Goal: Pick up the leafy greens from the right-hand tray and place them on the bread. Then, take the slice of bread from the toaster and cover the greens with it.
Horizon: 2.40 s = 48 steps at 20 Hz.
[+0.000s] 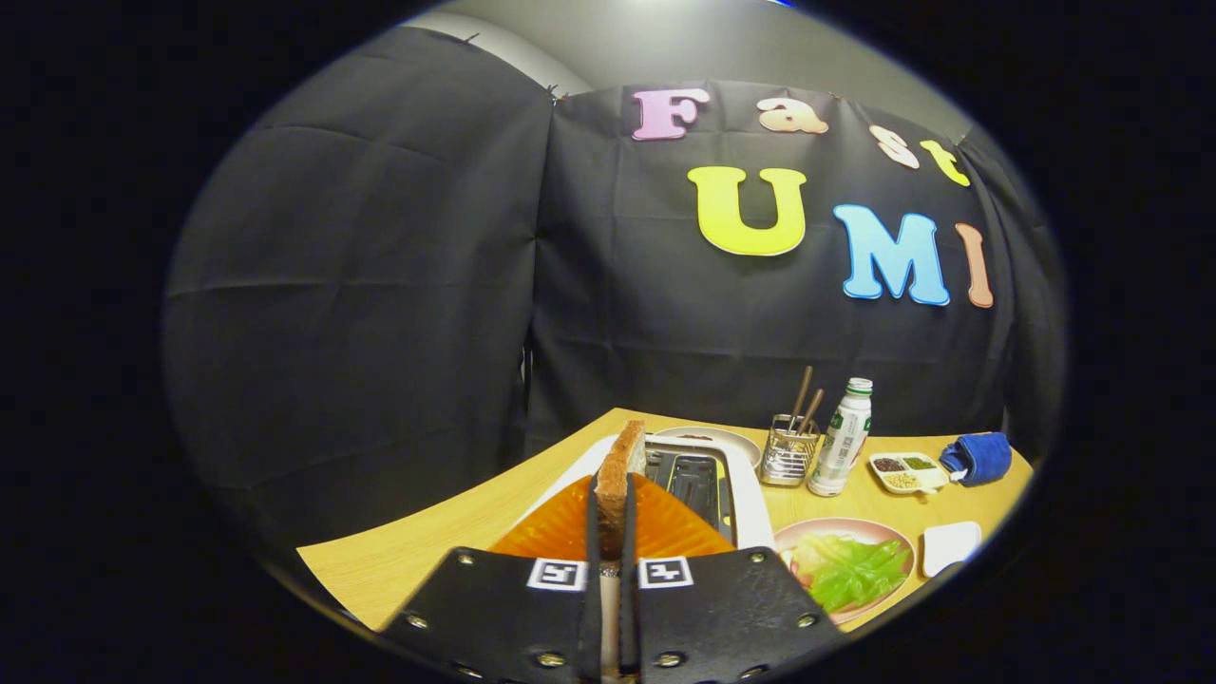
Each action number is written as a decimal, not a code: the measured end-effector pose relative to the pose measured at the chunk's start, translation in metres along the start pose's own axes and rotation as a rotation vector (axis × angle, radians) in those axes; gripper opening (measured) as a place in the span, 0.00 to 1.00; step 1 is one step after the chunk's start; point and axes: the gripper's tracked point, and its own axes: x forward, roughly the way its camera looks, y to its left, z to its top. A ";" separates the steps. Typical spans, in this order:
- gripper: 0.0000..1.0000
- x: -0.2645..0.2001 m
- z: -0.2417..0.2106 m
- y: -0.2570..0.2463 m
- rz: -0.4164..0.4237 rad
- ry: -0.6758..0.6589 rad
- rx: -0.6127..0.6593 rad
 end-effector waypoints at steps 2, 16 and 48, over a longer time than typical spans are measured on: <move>0.04 0.000 0.002 0.001 0.012 -0.002 -0.017; 0.04 -0.034 0.071 -0.012 0.054 -0.133 0.036; 0.04 -0.060 -0.017 -0.168 -0.082 0.032 0.102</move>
